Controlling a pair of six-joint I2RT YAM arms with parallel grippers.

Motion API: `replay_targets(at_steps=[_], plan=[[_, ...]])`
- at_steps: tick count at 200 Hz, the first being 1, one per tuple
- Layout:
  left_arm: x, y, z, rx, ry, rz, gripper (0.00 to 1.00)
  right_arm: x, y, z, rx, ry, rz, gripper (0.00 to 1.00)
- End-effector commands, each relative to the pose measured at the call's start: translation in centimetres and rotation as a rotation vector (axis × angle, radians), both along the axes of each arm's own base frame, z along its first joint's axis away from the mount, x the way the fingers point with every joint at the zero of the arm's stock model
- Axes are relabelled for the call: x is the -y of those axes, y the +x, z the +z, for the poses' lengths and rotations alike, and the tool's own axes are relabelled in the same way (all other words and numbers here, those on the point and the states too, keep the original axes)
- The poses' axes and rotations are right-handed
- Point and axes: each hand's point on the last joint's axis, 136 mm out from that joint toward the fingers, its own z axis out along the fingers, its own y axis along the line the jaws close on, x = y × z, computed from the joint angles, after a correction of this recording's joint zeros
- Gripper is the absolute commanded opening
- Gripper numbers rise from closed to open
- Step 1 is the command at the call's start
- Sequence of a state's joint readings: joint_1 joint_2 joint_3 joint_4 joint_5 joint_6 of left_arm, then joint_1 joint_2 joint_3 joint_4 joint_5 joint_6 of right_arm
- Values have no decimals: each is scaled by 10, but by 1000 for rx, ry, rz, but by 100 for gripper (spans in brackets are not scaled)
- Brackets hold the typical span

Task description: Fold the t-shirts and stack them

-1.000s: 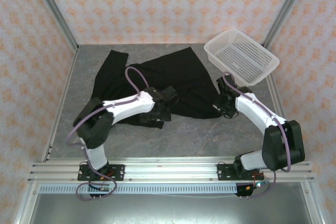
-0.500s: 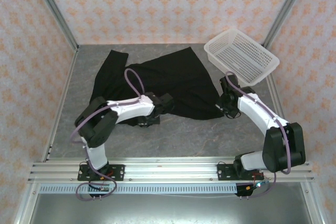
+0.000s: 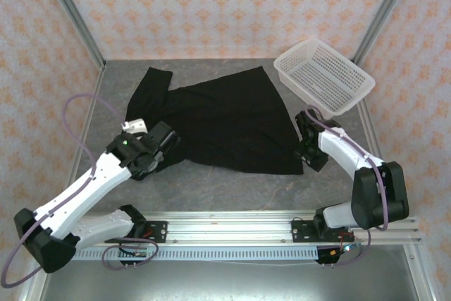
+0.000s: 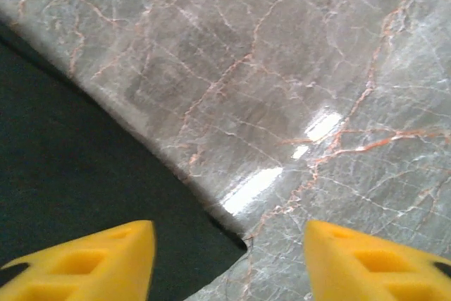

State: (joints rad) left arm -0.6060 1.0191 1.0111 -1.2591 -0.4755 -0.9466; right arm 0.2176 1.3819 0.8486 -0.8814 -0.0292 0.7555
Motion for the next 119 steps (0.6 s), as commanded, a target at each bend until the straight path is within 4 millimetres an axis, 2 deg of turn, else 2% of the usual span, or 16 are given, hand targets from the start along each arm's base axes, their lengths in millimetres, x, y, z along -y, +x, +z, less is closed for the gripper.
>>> replay_targets(at_steps=[1,26,44,89,119], plan=[[-26,-18,3,2,76,57,0,6,-10,5,-24,-22,-25,70],[-28,-24,2,20,47,62,0,-28,-13,0,6,147,26,82],[-28,-26,0,20,40,68,0,-49,-14,-9,1,209,70,84],[-27,-23,2,27,43,67,0,-53,-12,-32,-72,193,59,83],[-24,-20,0,29,33,64,0,-50,2,-50,-83,159,62,75]])
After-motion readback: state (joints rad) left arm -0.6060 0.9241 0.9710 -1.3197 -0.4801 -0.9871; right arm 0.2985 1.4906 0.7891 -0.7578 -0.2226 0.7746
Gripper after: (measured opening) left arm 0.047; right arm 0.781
